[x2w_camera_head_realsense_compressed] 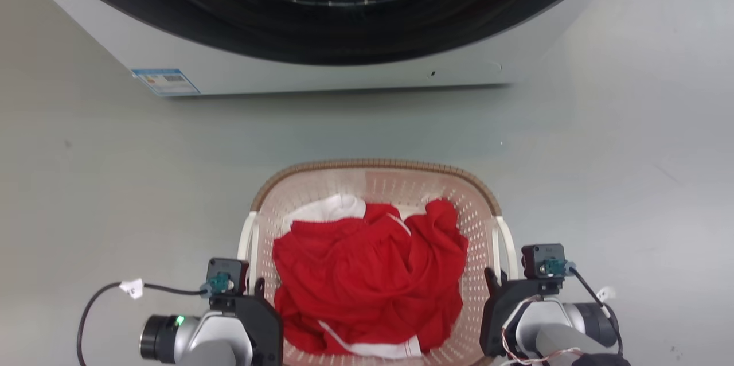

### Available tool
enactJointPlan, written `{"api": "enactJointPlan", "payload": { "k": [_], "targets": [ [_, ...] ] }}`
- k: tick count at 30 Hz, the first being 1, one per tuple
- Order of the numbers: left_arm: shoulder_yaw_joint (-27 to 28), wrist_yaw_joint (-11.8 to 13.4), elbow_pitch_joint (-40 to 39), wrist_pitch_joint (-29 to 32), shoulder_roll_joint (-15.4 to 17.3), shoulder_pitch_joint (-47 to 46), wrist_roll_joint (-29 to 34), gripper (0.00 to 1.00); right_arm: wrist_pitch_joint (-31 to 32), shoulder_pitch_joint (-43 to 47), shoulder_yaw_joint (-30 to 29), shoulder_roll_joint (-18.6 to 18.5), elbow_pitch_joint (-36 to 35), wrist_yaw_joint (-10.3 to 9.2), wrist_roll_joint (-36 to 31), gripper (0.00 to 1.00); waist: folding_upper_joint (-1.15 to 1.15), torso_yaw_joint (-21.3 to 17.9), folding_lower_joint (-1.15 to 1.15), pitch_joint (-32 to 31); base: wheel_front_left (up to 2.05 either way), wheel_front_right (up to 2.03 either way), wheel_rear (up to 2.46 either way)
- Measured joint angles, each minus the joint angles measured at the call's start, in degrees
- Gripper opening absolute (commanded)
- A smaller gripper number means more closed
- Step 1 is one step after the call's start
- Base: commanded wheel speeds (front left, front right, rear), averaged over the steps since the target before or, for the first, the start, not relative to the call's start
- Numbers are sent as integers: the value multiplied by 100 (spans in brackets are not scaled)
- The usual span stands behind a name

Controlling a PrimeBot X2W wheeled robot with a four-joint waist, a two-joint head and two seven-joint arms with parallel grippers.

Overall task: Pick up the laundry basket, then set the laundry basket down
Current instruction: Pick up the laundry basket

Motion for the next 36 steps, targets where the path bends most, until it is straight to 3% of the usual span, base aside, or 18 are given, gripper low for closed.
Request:
{"api": "enactJointPlan", "payload": {
  "k": [36],
  "targets": [
    [-890,258,-185,890,62,1383,-1045,0,938,1268,776,-4,31,-57,777,0,0,78,1,-1808,0,0,0]
  ]
}}
